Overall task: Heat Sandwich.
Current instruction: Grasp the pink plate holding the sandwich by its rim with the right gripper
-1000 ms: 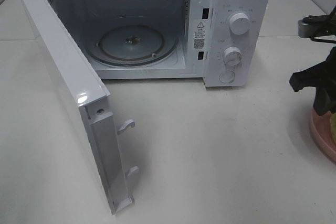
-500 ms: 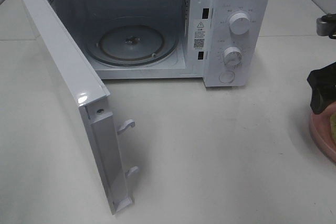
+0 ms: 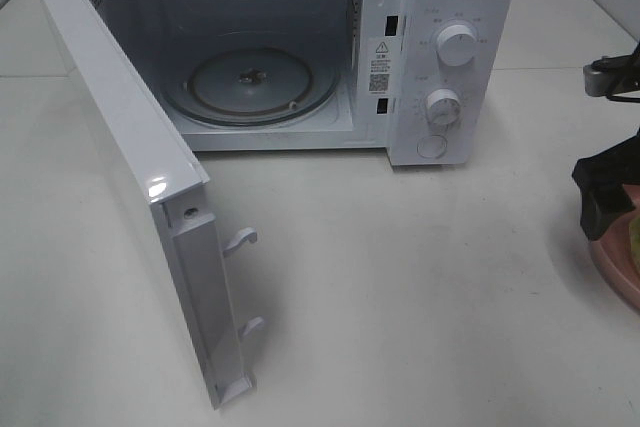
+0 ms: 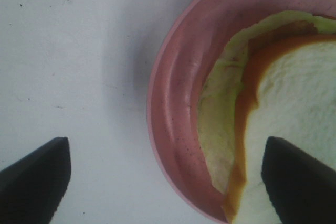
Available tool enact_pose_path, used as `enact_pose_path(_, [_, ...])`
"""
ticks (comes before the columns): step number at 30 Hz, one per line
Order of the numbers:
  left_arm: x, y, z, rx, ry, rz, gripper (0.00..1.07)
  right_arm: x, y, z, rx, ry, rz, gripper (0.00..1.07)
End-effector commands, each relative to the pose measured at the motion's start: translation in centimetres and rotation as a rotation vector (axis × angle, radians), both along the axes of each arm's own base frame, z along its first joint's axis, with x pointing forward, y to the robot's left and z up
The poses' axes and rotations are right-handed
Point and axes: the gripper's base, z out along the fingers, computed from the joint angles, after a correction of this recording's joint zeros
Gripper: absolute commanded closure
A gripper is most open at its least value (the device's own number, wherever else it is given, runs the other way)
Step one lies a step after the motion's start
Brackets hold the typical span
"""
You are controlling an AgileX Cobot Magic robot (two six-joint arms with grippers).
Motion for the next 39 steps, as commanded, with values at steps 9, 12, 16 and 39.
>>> enact_pose_path(9, [-0.3,0.0,0.0,-0.004,-0.031,-0.005,0.03,1.6,0.0,-3.3,0.006,0.024,-0.008,0.17])
enact_pose_path(12, [-0.3,0.0,0.0,-0.004,-0.031,-0.005,0.03,1.8,0.0,-3.7,0.007,0.028,-0.009,0.18])
enact_pose_path(16, [-0.3,0.0,0.0,-0.004,-0.031,-0.005,0.03,2.0,0.0,-4.6,0.008,0.038,-0.014,0.18])
enact_pose_path(39, [-0.3,0.0,0.0,-0.004,-0.031,-0.005,0.03,2.6,0.1,-7.9,0.012,0.096,-0.021,0.29])
